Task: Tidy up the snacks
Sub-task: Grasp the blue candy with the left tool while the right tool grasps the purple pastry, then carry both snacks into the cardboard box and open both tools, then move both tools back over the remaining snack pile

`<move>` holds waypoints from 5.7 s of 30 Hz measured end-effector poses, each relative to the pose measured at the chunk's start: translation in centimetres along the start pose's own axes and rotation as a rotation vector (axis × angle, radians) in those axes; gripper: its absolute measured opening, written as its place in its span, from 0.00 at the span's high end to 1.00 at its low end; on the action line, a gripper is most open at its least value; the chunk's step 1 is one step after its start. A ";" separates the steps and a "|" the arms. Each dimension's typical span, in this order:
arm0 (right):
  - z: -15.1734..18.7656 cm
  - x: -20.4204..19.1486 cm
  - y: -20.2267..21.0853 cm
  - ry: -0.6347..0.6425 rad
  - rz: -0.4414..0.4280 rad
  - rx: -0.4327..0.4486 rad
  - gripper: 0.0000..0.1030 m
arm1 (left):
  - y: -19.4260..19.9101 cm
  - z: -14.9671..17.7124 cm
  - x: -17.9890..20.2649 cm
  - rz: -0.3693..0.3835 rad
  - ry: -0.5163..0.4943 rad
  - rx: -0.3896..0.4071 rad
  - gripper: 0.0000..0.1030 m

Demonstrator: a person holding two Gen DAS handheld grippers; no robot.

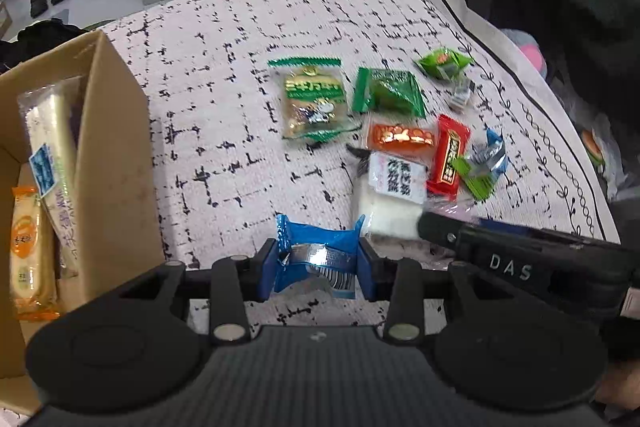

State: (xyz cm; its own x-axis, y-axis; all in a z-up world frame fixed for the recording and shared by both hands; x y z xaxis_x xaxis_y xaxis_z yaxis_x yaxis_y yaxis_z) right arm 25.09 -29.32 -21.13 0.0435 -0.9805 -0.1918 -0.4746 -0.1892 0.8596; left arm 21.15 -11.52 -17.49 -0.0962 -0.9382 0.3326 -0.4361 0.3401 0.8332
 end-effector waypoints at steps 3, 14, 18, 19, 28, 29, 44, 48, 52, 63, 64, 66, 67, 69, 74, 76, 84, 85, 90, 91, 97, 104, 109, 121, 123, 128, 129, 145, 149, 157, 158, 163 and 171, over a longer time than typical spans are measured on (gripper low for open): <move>0.1 -0.1 0.9 0.011 0.004 0.024 0.69 | 0.4 0.0 0.0 0.007 -0.001 0.014 0.62; -1.0 -1.4 4.7 0.013 -0.027 0.108 0.70 | 2.9 -0.5 -0.1 0.013 -0.023 0.099 0.62; -1.5 -2.2 5.8 0.012 -0.032 0.139 0.69 | 3.6 -0.6 0.2 0.017 -0.049 0.119 0.62; -1.7 -2.3 6.0 0.011 -0.034 0.147 0.69 | 3.8 -0.7 0.2 0.018 -0.054 0.126 0.62; -2.6 -4.4 7.8 0.019 -0.057 0.195 0.70 | 6.6 -1.7 -1.3 0.014 -0.030 0.200 0.62; -2.6 -4.7 8.1 0.023 -0.061 0.200 0.69 | 7.0 -1.8 -1.5 0.013 -0.028 0.209 0.62; -3.3 -10.9 9.1 0.098 -0.158 0.236 0.70 | 12.1 -2.4 -6.3 -0.021 0.053 0.304 0.62; -3.4 -12.4 9.2 0.108 -0.179 0.239 0.70 | 13.2 -2.4 -7.8 -0.046 0.063 0.317 0.62; -3.3 -14.0 9.3 0.127 -0.201 0.242 0.69 | 14.3 -2.3 -9.5 -0.077 0.079 0.332 0.61; -3.3 -17.9 8.9 0.184 -0.226 0.240 0.69 | 16.4 -2.1 -14.3 -0.139 0.147 0.367 0.61; -3.3 -18.3 8.8 0.192 -0.227 0.240 0.69 | 16.5 -2.0 -14.6 -0.142 0.151 0.368 0.61; -3.4 -19.1 8.7 0.214 -0.232 0.246 0.69 | 16.6 -2.0 -15.2 -0.148 0.162 0.369 0.61; -3.5 -19.5 8.7 0.222 -0.235 0.250 0.69 | 16.7 -1.9 -15.6 -0.151 0.165 0.370 0.61; -3.7 -20.2 8.5 0.232 -0.243 0.253 0.69 | 16.8 -1.9 -16.2 -0.156 0.170 0.371 0.61; -4.0 -21.5 7.5 0.246 -0.230 0.245 0.69 | 16.6 -1.8 -17.4 -0.163 0.187 0.371 0.61; -4.1 -22.0 7.0 0.252 -0.227 0.241 0.69 | 16.4 -1.7 -17.8 -0.158 0.197 0.375 0.61; -4.4 -22.0 6.2 0.227 -0.214 0.239 0.57 | 15.2 -1.7 -19.1 -0.144 0.232 0.369 0.61; -4.3 -21.8 6.2 0.219 -0.207 0.236 0.54 | 15.1 -1.7 -19.1 -0.144 0.229 0.366 0.61; -3.9 -20.7 6.8 0.201 -0.194 0.230 0.49 | 14.1 -2.4 -19.2 -0.134 0.221 0.360 0.61; -3.9 -20.4 6.9 0.195 -0.191 0.229 0.48 | 13.9 -2.5 -19.1 -0.131 0.217 0.363 0.60; -3.0 -18.3 7.4 0.158 -0.171 0.210 0.42 | 13.2 -3.4 -18.3 -0.133 0.190 0.372 0.55; -2.1 -15.4 7.5 0.124 -0.144 0.198 0.41 | 13.1 -2.9 -17.6 -0.129 0.182 0.350 0.45; -2.0 -13.4 8.1 0.098 -0.135 0.208 0.41 | 13.2 -2.6 -17.0 -0.130 0.183 0.344 0.36; -2.3 -9.0 9.3 0.074 -0.085 0.241 0.30 | 15.0 -1.6 -15.9 -0.128 0.210 0.347 0.25; -2.4 -8.1 9.4 0.065 -0.072 0.243 0.29 | 15.5 -1.6 -15.8 -0.127 0.224 0.356 0.24; -2.5 -6.1 9.7 0.037 -0.054 0.247 0.25 | 15.6 -1.7 -14.6 -0.120 0.220 0.359 0.21; -2.5 -5.7 9.7 0.032 -0.050 0.249 0.24 | 15.5 -1.7 -14.1 -0.111 0.212 0.356 0.21; -2.4 -1.3 10.2 -0.020 -0.003 0.241 0.24 | 12.6 -2.7 -6.4 -0.026 0.072 0.334 0.20; -2.4 -0.1 10.1 -0.046 0.020 0.237 0.24 | 11.4 -3.2 -4.7 -0.009 0.022 0.313 0.20; -2.3 1.3 9.2 -0.082 0.051 0.238 0.24 | 8.2 -4.2 -1.8 0.008 -0.061 0.243 0.20; -2.3 1.4 9.1 -0.081 0.055 0.242 0.24 | 7.8 -4.3 -1.6 0.010 -0.069 0.238 0.20; -2.4 2.0 8.7 -0.093 0.090 0.264 0.17 | 5.3 -4.4 0.0 0.012 -0.080 0.201 0.21; -2.5 2.9 7.7 -0.109 0.082 0.271 0.12 | 2.4 -4.4 1.4 0.029 -0.074 0.168 0.21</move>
State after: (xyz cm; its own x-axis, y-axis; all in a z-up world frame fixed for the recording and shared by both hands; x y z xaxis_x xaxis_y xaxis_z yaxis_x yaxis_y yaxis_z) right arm 23.76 -33.76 -13.86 -0.0922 -0.9777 -0.1888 -0.6908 -0.0738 0.7193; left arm 23.85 -11.71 -13.07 -0.1734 -0.9324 0.3171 -0.5748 0.3573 0.7361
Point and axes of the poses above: each gripper's, at about its wrist camera, not at the fingertips, and y roughly against the way its jaws point, x to its right, z to its underside, the point moved 2 cm from there along -y, roughly the way its jaws point, and after that the axes turned 11 degrees about z, right-handed, at the moved point
